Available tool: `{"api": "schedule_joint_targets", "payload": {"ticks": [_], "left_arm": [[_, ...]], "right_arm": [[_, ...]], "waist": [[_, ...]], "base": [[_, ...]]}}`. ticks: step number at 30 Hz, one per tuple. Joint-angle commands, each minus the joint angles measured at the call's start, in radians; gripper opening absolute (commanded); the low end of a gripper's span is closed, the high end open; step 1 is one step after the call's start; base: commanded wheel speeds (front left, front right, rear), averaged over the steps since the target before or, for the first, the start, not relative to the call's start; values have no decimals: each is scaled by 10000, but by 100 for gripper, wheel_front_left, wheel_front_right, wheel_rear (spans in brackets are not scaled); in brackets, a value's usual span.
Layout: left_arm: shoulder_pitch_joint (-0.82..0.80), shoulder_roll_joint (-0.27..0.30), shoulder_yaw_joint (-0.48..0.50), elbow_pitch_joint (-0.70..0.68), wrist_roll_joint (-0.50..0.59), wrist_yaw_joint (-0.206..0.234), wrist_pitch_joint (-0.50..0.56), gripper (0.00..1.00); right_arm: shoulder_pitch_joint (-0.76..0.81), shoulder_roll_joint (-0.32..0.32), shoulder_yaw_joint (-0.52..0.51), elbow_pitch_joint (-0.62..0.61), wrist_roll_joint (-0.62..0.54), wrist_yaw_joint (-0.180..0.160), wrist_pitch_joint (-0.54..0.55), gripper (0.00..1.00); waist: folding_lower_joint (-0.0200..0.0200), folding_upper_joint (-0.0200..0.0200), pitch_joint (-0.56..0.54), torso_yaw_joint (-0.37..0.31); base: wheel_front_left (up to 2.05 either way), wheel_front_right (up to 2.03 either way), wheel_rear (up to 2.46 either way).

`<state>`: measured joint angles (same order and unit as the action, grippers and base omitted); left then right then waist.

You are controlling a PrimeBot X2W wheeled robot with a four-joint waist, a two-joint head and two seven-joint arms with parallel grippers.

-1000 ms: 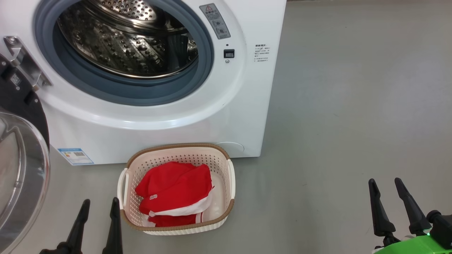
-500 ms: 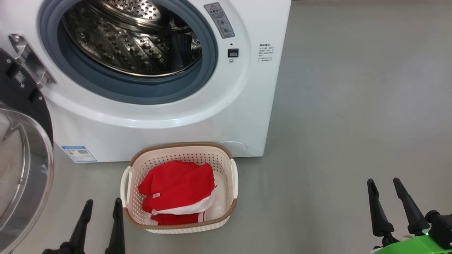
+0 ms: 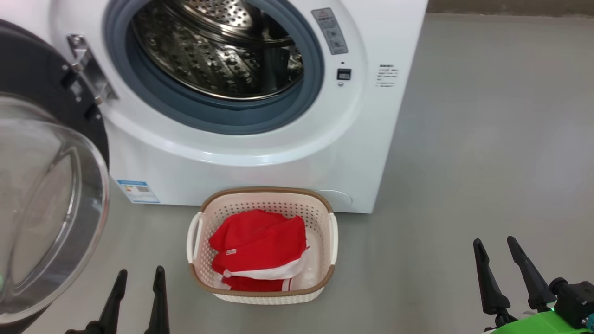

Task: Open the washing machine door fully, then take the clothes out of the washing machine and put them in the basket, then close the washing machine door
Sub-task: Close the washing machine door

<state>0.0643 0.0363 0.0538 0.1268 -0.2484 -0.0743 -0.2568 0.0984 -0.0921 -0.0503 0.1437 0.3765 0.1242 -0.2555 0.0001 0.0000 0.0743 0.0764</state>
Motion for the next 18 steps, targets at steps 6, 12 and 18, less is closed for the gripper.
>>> {"api": "schedule_joint_targets", "payload": {"ticks": [6,12,18], "left_arm": [[97,139,212,-113,-144,320,-49,100],[234,139,133,-56,-247,492,-49,100],[316,139,-33,12,-374,670,-49,100]], "right_arm": [[-208,-329,461,-142,-30,65,-63,100],[-190,-429,715,-85,-7,65,-63,100],[-222,-549,992,-17,23,65,-63,100]], "waist": [[-1,0,-268,872],[-1,0,-401,1590],[-1,0,-440,2374]], "base": [[0,0,0],[0,0,0],[0,0,0]]}}
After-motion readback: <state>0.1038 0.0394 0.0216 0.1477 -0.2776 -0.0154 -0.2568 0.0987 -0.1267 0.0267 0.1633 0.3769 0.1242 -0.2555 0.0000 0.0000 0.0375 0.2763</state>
